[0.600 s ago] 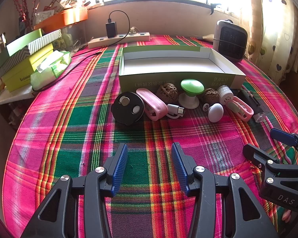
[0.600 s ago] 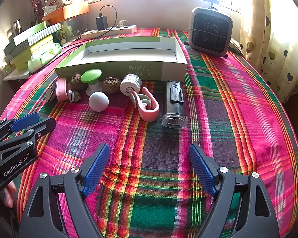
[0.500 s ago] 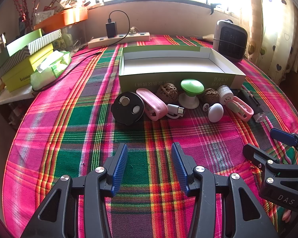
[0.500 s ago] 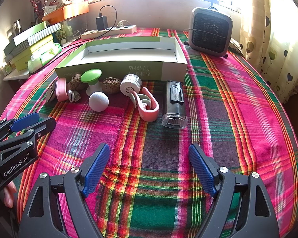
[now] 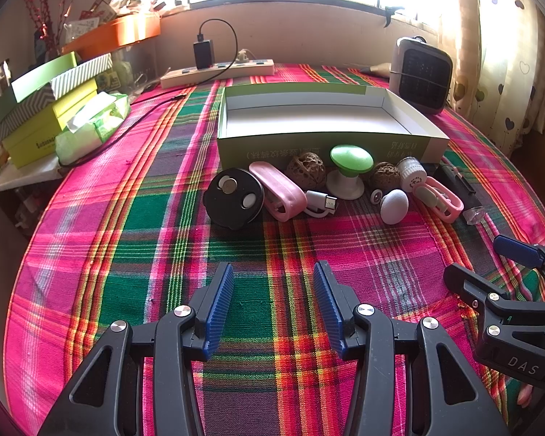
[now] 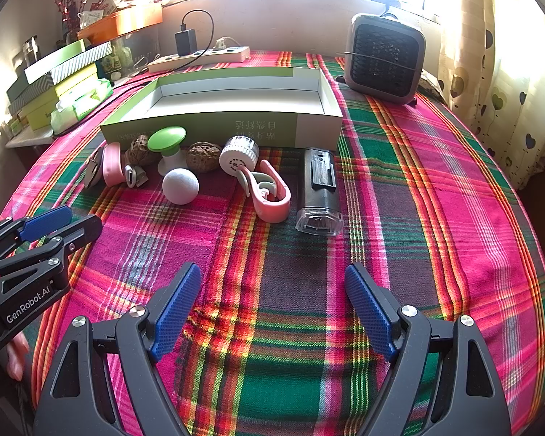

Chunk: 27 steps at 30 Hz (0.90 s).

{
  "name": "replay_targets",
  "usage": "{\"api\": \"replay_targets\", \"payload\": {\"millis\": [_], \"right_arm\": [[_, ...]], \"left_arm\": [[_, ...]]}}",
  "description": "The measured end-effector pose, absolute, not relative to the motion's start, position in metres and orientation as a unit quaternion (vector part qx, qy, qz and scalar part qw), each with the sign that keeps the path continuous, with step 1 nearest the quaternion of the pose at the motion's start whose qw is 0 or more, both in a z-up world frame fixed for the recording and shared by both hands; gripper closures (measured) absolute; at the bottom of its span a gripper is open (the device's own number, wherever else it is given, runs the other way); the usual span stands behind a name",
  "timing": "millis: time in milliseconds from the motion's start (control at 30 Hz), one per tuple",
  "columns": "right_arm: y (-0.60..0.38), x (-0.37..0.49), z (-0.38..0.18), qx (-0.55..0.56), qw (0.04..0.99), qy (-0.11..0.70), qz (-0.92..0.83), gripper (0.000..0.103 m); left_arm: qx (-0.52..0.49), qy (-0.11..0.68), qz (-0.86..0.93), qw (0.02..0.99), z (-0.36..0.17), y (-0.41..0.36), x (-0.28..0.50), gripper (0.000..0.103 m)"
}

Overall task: Organize objects
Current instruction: 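Move the right tool toward the black flashlight while the left tool approaches the black puck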

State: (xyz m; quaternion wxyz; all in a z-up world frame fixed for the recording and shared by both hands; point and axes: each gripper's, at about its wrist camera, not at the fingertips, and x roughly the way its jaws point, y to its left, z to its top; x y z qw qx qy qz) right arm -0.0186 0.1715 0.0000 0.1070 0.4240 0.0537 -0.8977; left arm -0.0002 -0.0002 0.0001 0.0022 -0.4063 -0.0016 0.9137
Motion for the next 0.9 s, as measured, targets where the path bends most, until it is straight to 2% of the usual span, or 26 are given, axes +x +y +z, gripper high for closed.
{"api": "replay_targets", "payload": {"millis": [233,467,667,900], "right_arm": [[0.185,-0.020,0.000,0.424,0.128,0.043,-0.895,0.021],[0.201,-0.025,0.005,0.420,0.097,0.040,-0.901,0.021],[0.203,-0.040,0.009,0.415,0.080,0.062,-0.904,0.021],[0.209,-0.055,0.006,0.426,0.082,0.052,-0.900,0.021]], "left_arm": [[-0.413,0.007,0.910,0.031,0.001,-0.009,-0.004,0.058],[-0.416,-0.006,0.908,0.057,0.004,-0.017,-0.009,0.058],[-0.420,-0.024,0.906,0.048,0.004,-0.033,-0.021,0.058],[-0.425,-0.047,0.903,0.035,0.004,-0.050,-0.038,0.058]]}}
